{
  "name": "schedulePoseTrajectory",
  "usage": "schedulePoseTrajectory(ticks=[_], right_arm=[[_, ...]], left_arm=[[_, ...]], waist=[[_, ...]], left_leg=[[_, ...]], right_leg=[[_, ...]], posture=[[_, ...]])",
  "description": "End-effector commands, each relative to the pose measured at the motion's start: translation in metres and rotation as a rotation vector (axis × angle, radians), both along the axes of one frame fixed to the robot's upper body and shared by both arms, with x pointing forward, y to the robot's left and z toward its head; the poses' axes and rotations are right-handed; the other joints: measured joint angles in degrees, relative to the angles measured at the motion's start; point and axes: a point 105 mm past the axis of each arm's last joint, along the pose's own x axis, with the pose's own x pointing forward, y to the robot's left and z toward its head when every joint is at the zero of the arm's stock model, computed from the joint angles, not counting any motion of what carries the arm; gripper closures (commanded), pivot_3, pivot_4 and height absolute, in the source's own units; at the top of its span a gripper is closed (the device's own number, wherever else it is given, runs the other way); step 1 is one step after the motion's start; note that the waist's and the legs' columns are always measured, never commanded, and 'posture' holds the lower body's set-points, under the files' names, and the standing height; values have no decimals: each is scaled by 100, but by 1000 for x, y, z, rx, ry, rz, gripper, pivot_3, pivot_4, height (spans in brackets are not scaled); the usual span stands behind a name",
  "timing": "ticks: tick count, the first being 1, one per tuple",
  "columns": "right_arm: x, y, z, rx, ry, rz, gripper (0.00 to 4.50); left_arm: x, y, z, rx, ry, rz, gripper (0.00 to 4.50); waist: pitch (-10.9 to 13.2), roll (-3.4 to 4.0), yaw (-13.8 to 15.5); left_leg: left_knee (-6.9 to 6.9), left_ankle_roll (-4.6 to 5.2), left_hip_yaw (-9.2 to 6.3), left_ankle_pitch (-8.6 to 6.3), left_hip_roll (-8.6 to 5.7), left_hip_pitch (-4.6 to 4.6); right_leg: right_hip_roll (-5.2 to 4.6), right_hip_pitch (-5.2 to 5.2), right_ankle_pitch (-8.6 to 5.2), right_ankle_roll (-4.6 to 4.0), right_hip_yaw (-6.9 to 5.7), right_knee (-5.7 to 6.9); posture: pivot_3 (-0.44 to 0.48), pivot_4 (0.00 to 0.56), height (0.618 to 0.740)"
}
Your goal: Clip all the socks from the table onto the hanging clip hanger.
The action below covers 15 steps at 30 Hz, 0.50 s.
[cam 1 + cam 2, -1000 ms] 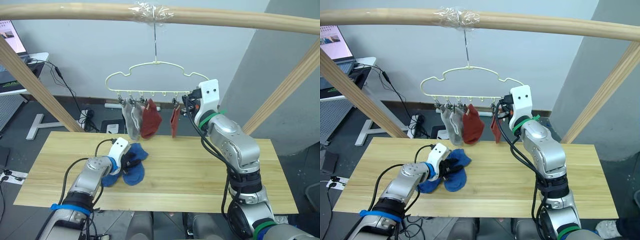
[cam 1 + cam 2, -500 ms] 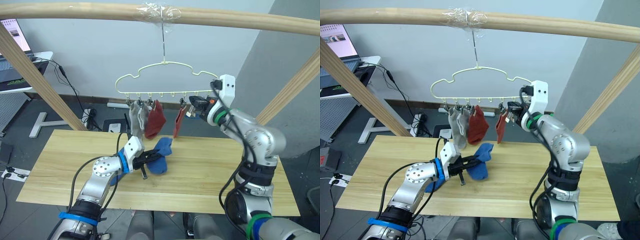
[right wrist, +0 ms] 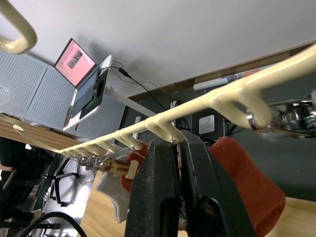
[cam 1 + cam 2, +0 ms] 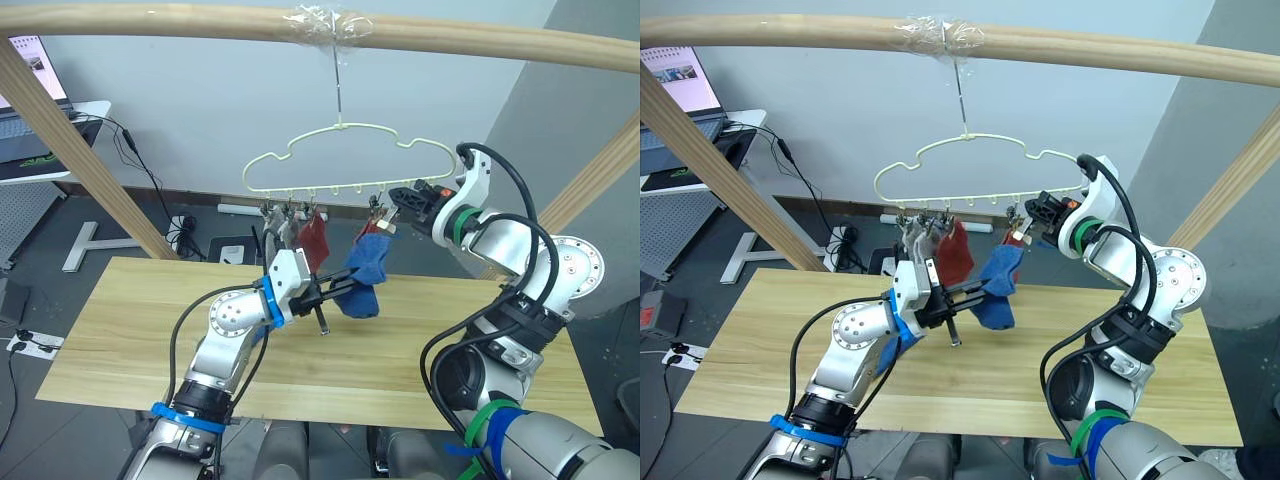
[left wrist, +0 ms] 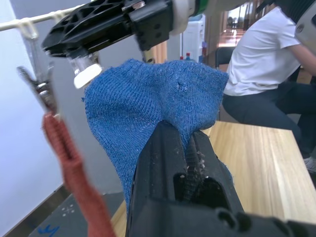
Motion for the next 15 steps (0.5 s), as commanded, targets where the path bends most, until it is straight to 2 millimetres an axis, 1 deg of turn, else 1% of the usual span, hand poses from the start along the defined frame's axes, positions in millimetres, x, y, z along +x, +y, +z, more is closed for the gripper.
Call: schedulePoseTrajectory(ticks=[1,9,12,15], right_arm=[[-4,9,-11,38,53,6,4500],[-8,14,-8,45,47,35,4500],[-10,17,-6,63,45,40,4500],[-9,14,-3,80,52,30,4500]], left_arm=[[-2,-3,18,-25,-37,-6,4491],[2,-7,24,-17,-18,-3,4491],[1,-9,25,-21,-8,-15,4491],[-2,-8,20,-18,9,-25,4491]], waist=[[0,0,-3],[0,0,-20],[0,0,-40],[0,0,-41]], left_leg=[[0,0,0,0,0,-1],[0,0,-1,0,0,-1],[0,0,0,0,0,-2],[0,1,-1,0,1,-5]], right_leg=[[0,0,0,0,0,0],[1,-1,0,0,-2,0],[1,-1,0,0,0,-1],[1,-3,0,0,-1,-2]], posture=[[150,173,740],[146,173,740],[142,174,740],[139,174,740]])
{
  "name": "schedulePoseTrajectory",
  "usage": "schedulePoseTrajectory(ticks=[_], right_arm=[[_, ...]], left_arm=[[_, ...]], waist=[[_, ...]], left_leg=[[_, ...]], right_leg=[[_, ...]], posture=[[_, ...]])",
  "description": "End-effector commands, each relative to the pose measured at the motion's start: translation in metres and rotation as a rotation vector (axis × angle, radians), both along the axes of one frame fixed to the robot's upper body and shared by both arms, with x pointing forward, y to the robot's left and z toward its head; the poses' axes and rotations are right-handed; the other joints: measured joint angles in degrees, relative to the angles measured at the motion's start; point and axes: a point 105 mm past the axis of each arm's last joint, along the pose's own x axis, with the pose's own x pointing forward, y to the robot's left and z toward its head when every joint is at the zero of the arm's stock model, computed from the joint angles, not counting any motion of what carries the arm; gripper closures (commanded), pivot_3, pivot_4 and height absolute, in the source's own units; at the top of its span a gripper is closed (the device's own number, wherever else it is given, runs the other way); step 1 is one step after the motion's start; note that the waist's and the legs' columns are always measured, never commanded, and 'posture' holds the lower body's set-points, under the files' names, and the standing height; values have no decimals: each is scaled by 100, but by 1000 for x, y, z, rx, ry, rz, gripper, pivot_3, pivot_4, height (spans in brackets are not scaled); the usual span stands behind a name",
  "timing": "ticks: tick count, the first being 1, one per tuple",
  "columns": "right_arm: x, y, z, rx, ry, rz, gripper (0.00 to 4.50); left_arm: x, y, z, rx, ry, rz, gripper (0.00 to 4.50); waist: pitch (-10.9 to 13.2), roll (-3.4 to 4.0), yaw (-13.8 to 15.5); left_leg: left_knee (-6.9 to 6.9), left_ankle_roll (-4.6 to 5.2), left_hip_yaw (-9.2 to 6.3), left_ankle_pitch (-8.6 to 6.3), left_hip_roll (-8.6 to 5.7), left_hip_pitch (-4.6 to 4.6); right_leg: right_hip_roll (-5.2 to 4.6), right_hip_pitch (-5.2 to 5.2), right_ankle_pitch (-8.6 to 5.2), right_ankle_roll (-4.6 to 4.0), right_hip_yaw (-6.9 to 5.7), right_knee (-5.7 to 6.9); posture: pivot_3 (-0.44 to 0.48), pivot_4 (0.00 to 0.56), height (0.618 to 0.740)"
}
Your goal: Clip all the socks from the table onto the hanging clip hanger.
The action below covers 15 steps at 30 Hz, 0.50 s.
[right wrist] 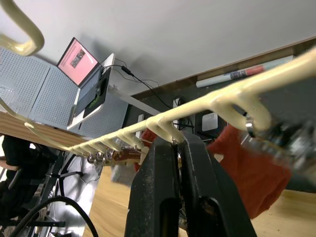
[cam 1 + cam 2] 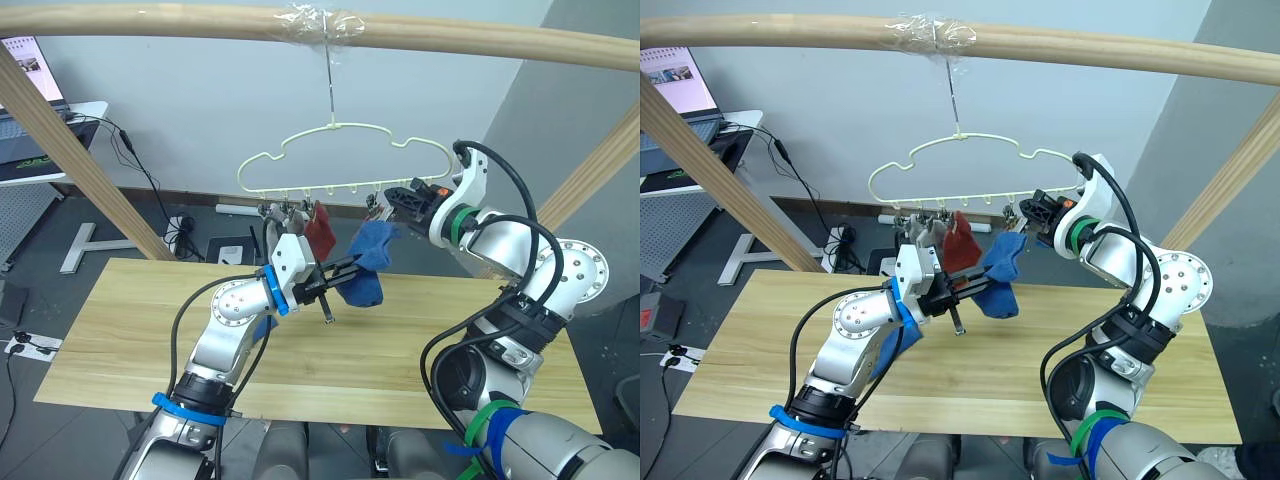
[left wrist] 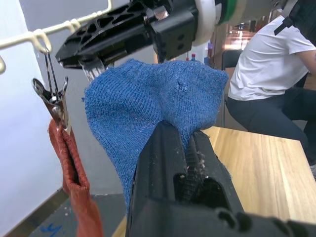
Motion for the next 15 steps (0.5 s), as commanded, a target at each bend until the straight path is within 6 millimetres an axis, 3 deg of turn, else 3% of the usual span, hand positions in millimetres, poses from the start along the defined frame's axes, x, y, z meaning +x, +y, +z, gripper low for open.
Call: schedulePoseTrajectory(ticks=[1,15], right_arm=[[-3,9,-7,59,48,17,4500],[-5,13,3,76,43,45,4500]], left_arm=[[-9,-3,5,-17,-16,-41,4491],[-8,1,-7,-12,7,-31,4491]], waist=[[0,0,-1],[0,0,-10]], left_leg=[[0,0,0,0,0,0],[0,1,0,0,0,-1]], right_leg=[[0,0,0,0,0,0],[1,-1,0,0,0,-1]], posture=[[139,174,740],[134,175,740]])
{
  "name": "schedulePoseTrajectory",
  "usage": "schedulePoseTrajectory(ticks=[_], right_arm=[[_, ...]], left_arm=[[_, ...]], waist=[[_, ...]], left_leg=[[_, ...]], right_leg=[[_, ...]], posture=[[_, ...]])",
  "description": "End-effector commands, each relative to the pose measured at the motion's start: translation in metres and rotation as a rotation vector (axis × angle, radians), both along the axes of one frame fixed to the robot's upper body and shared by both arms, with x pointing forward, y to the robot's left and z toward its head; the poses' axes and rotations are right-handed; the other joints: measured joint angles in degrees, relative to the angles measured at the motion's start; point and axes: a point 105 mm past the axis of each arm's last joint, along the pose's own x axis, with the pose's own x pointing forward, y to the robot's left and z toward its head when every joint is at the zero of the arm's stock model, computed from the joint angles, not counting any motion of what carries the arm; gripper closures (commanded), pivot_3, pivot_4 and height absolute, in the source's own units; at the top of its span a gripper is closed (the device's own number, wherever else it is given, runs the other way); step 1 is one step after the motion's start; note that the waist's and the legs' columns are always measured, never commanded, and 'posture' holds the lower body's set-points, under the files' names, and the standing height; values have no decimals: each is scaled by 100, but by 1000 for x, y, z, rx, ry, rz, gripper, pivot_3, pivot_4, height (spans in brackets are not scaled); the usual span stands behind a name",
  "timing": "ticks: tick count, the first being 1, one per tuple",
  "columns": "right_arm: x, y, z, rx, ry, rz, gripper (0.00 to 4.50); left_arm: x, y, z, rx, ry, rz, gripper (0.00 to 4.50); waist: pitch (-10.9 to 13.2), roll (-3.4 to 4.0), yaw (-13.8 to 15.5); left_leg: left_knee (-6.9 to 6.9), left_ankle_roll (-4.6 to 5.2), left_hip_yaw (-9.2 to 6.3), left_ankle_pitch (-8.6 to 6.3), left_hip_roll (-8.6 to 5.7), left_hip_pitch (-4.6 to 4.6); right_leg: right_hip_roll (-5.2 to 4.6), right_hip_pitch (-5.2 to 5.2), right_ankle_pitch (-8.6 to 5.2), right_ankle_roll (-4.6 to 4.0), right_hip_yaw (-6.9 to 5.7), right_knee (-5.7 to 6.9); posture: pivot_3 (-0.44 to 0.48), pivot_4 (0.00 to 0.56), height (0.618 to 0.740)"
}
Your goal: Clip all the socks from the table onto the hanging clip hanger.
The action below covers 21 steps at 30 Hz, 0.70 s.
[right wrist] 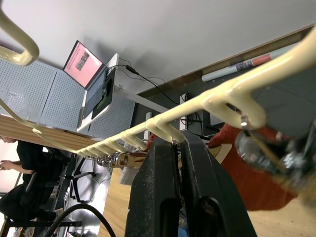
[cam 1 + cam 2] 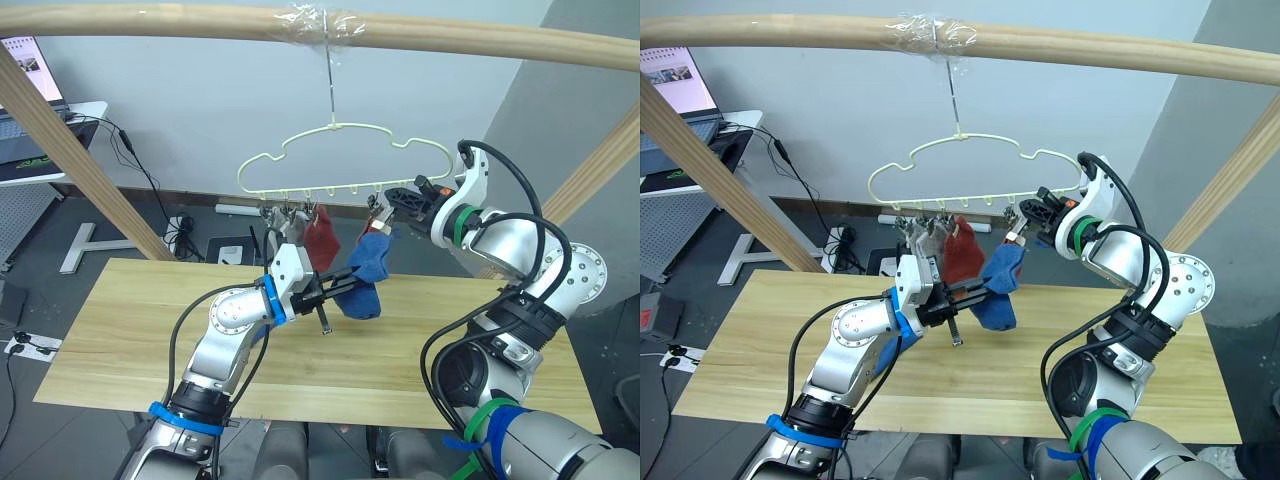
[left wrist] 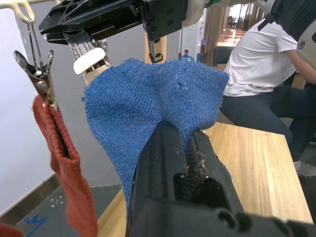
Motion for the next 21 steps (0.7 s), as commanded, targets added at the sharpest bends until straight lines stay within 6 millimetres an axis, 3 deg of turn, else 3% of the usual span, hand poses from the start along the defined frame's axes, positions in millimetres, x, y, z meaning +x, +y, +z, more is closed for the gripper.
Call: schedulePoseTrajectory(ticks=[1,10,21], right_arm=[[-5,12,4,28,-5,32,4500],[-12,18,-2,23,14,53,4500],[-11,3,1,21,58,21,4500]], left_arm=[[1,-1,6,-29,-36,-5,4491],[6,1,1,-29,-41,5,4491],[4,6,2,-48,-63,6,4491]], waist=[[0,0,-1],[0,0,-89],[0,0,-134]], left_leg=[[0,0,0,0,0,0],[-1,1,-1,-1,2,-9],[0,3,-4,-2,3,-19]], right_leg=[[0,0,0,0,0,-1],[1,-5,0,0,0,-6],[1,-5,0,0,-2,-18]], posture=[[135,175,740],[135,175,740],[137,176,740]])
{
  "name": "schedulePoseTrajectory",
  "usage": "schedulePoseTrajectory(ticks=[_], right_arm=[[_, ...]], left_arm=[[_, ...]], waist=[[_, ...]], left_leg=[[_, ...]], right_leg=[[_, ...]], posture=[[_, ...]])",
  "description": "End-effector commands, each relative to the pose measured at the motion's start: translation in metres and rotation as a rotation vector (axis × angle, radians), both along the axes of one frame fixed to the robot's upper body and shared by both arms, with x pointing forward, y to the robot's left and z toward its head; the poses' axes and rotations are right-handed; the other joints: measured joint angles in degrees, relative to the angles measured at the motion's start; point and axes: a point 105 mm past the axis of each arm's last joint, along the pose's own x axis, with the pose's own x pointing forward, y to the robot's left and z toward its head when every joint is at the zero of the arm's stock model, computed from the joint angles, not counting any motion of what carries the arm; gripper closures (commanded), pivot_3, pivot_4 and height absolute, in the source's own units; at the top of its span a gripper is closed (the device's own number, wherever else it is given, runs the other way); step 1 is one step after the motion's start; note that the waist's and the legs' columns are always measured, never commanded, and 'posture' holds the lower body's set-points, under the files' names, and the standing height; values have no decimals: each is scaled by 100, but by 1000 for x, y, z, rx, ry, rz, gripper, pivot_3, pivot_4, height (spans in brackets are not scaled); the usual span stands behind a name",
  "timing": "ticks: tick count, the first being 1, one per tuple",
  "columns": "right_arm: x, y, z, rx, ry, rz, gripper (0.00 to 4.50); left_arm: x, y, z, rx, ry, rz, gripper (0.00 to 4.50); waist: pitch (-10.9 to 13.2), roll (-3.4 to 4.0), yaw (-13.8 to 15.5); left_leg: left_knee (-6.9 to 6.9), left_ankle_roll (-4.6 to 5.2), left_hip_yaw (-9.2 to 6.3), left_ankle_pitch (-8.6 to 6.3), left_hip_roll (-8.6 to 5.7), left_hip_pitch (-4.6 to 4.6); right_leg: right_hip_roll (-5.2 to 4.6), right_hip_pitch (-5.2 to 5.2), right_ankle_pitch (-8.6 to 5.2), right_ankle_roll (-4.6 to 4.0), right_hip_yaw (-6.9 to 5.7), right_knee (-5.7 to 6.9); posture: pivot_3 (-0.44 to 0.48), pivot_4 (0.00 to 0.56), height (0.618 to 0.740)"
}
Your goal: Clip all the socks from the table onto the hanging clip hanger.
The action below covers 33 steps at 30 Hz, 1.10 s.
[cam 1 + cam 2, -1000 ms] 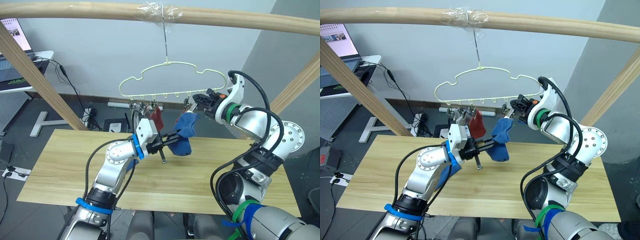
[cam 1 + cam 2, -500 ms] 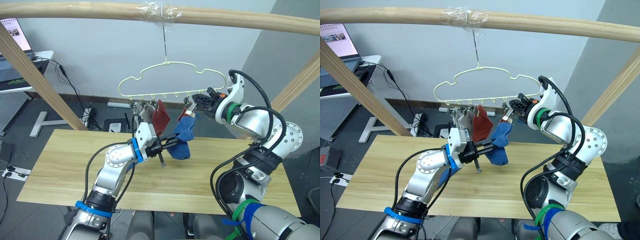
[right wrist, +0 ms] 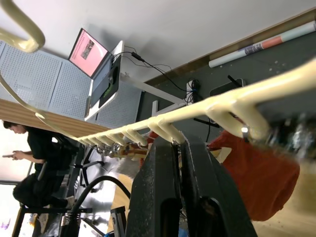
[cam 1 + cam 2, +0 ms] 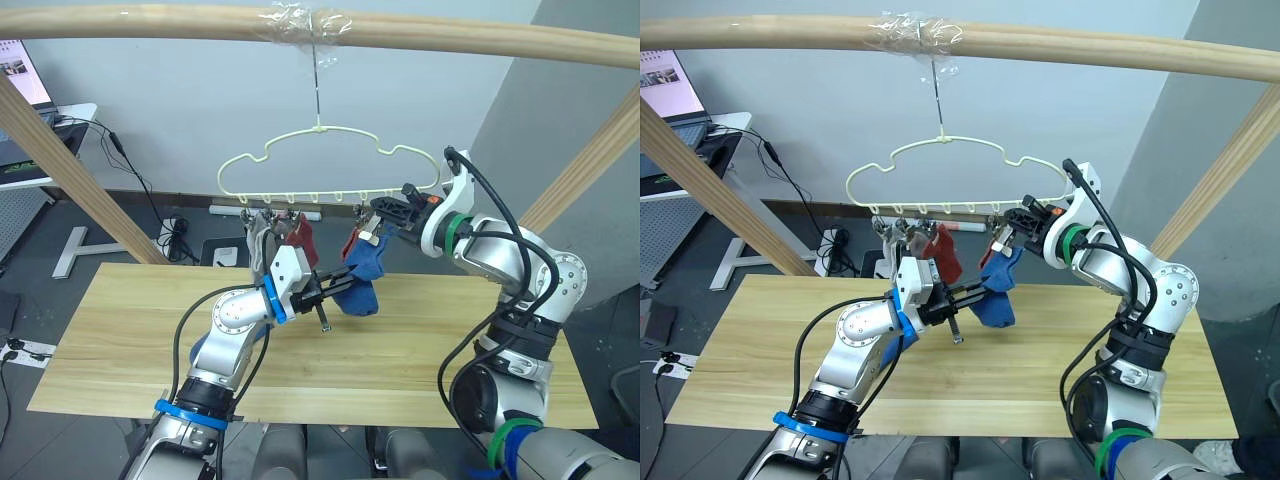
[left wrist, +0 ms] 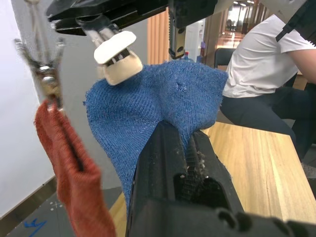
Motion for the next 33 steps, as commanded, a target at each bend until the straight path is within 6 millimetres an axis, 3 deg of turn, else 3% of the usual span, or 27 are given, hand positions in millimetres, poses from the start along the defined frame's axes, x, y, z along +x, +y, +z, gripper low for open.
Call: schedulePoseTrajectory(ticks=[1,8,17,25,33], right_arm=[[4,-12,2,6,19,-35,4500],[5,-18,1,-5,31,-40,4500],[-1,-11,-3,-2,51,-18,4500],[8,-26,0,-13,44,-64,4500],[7,-24,-3,-18,48,-49,4500]], left_arm=[[-5,3,9,-27,-48,-13,4491],[-5,5,12,-36,-68,-6,4491],[-2,3,18,-53,-101,4,4491],[-12,4,17,-50,-100,-18,4491],[-10,3,21,-52,-112,-16,4491]], waist=[[0,0,1],[0,0,10],[0,0,20],[0,0,53],[0,-1,124]], left_leg=[[0,0,0,0,0,0],[0,1,-2,-1,0,-7],[2,2,-3,-1,0,-8],[4,2,-4,-1,0,-8],[6,2,-4,-1,-1,-8]], right_leg=[[0,0,0,0,0,-1],[0,1,1,1,-1,-10],[-1,1,2,1,-1,-10],[-2,2,2,1,-2,-11],[-3,3,3,1,-2,-11]], posture=[[137,176,740],[140,175,740],[144,174,740],[145,177,740],[148,177,740]])
